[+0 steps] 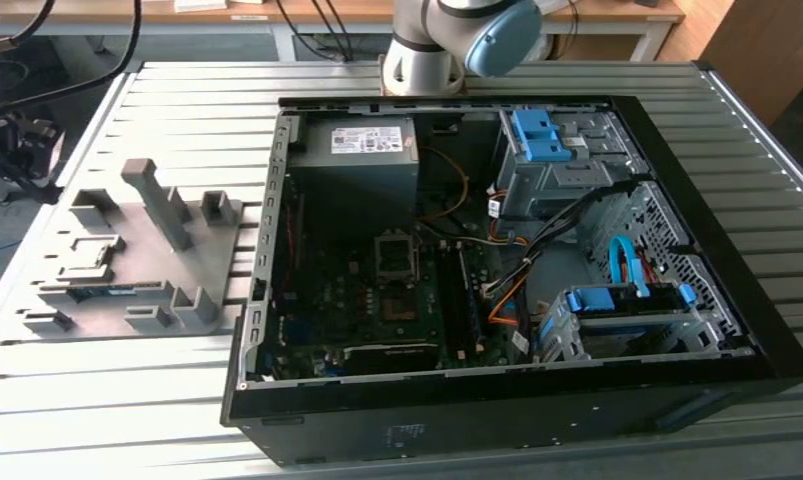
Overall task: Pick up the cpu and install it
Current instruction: 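Reach for the cpu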
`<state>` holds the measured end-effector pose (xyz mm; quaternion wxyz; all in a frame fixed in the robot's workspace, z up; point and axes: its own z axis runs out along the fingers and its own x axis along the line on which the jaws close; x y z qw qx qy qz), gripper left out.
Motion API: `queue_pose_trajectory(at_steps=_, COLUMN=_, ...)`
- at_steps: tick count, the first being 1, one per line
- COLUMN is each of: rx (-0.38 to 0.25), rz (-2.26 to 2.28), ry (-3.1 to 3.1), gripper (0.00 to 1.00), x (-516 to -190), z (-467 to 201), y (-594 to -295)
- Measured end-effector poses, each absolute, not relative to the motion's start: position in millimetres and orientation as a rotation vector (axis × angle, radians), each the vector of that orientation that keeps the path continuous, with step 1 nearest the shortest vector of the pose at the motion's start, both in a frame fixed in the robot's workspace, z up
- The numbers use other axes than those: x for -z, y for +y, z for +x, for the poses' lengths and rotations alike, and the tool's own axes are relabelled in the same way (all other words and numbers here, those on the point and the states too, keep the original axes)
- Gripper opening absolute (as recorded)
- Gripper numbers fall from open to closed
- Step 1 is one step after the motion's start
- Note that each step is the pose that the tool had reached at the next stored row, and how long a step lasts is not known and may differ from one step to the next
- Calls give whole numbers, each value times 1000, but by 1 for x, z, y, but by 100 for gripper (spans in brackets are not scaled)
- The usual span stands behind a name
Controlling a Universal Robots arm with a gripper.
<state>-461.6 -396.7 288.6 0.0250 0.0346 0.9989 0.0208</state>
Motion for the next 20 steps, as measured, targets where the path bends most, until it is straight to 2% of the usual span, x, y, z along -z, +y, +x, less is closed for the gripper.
queue_pose_trajectory(at_steps=20, rx=-64, rz=107, ry=3089, gripper=10, x=-253, z=-468, y=-393)
